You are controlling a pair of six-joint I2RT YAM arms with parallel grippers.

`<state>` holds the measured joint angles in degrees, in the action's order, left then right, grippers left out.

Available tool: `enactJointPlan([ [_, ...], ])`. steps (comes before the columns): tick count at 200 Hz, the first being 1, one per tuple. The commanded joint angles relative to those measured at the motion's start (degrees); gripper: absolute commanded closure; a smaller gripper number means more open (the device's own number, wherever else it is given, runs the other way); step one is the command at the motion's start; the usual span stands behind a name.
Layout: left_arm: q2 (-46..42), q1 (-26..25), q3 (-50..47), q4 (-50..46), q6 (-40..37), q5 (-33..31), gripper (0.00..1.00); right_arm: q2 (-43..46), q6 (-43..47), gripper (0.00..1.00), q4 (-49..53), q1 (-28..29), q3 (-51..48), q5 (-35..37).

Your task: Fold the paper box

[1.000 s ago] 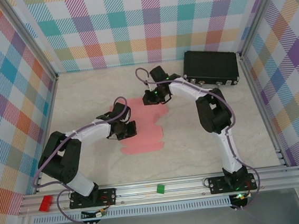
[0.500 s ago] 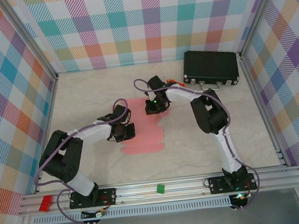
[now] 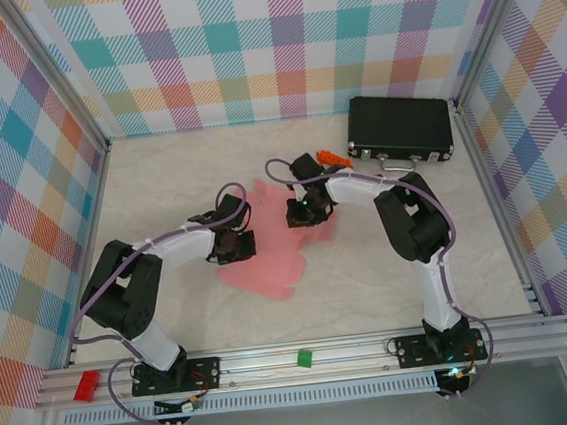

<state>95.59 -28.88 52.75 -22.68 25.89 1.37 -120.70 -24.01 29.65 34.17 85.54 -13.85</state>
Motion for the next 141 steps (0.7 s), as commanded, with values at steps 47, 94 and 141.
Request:
enactJointPlan([
  [47,-1.4,-0.6,4.8,-4.4,-2.2,-1.6,1.00,5.3,6.0,0.73,4.1,-1.2,7.2,1.4],
  [94,-2.3,-0.6,2.4,-2.3,-1.1,1.2,1.00,-1.8,15.3,0.59,8.8,-7.2,18.3,0.3],
  [141,-2.0,-0.6,-1.5,0.7,0.6,3.1,1.00,-9.2,26.7,0.45,11.4,-11.2,26.5,-3.7],
])
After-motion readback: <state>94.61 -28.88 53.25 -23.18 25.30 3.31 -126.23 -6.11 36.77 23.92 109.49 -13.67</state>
